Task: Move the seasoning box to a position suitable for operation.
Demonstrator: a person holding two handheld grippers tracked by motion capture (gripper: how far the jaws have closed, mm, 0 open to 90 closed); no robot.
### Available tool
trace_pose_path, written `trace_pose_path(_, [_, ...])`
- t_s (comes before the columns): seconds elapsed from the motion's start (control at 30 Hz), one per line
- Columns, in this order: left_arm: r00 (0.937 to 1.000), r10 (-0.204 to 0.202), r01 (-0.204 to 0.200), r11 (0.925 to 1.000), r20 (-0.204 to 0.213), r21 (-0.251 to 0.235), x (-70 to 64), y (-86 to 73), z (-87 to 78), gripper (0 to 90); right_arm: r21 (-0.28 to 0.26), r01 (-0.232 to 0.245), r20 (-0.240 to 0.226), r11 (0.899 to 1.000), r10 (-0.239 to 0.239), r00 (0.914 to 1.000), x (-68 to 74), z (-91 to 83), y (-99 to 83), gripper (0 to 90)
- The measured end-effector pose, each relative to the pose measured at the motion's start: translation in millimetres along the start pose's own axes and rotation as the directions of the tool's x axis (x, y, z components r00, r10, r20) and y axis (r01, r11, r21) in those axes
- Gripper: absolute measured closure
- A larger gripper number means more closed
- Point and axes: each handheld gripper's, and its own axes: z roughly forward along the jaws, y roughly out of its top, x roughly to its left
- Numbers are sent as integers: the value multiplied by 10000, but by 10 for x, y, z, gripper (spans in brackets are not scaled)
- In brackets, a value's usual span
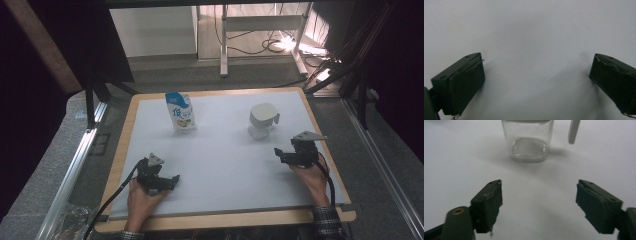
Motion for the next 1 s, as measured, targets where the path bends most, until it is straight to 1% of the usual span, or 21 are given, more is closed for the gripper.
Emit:
trace_pose_path(0.03, [10000, 4, -4, 10000, 0, 2, 0, 0, 0, 0, 0, 0, 0, 10000, 0, 10000, 0, 0, 0, 269])
trace_pose_path(0.07, [10000, 2, -2, 10000, 0, 1, 0, 0, 0, 0, -79, 72, 36, 9999, -72, 10000, 1, 0, 8, 301])
trace_pose_path(0.1, [10000, 2, -2, 10000, -2, 2, 0, 0, 0, 0, -153, 78, -26, 9999, -78, 10000, -4, 2, 25, 322])
trace_pose_path(0.2, [10000, 3, -3, 10000, -2, 1, 0, 0, 0, 0, -329, -158, -251, 9993, 150, 9996, -44, 23, 54, 354])
trace_pose_path(0.27, [10000, -2, 2, 10000, -3, -2, 0, 0, 0, 0, -152, -317, -426, 9994, 310, 9986, -82, 54, 79, 359])
trace_pose_path(0.3, [10000, 0, 0, 10000, -1, -1, 0, 0, 0, 0, 14, -502, -704, 9987, 502, 9963, -113, 90, 108, 372])
trace_pose_path(0.37, [10000, -1, 1, 10000, -3, -3, 0, 0, 0, 0, 2, -533, -771, 9986, 532, 9956, -128, 121, 140, 372])
trace_pose_path(0.47, [10000, 1, -1, 10000, -1, -3, 0, 0, 0, 0, -37, -435, -555, 9990, 432, 9975, -146, 149, 165, 372])
trace_pose_path(0.5, [10000, -3, 3, 10000, -1, -4, 0, 0, 0, 0, 1, -535, -556, 9986, 534, 9970, -186, 186, 195, 371])
trace_pose_path(0.6, [10000, -1, 1, 10000, -2, -6, 0, 0, 0, 0, -14, -620, -615, 9981, 618, 9962, -219, 214, 228, 372])
trace_pose_path(0.67, [10000, 2, -2, 10000, -3, -6, 0, -1, 0, 0, -85, -655, -525, 9978, 650, 9965, -234, 231, 248, 375])
trace_pose_path(0.7, [10000, 2, -2, 10000, 0, -4, 0, -1, 0, 0, 42, -672, -493, 9977, 673, 9965, -261, 254, 279, 400])
trace_pose_path(0.8, [10000, 6, -6, 10000, -1, 1, 1, -1, 0, 0, 32, -618, -371, 9981, 619, 9974, -282, 269, 303, 428])
trace_pose_path(0.87, [10000, 8, -8, 10000, 1, 0, 1, -1, 0, 0, -28, -669, -451, 9978, 667, 9968, -301, 279, 330, 463])
trace_pose_path(0.93, [10000, -21, 21, 10000, 7, -29, -1, -1, 1, 0, -136, -455, -278, 9989, 451, 9986, -304, 286, 339, 500])
trace_pose_path(1.0, [10000, -22, 22, 10000, 4, -33, -2, -2, 1, 0, -32, -365, -102, 9993, 364, 9993, -318, 303, 342, 529])
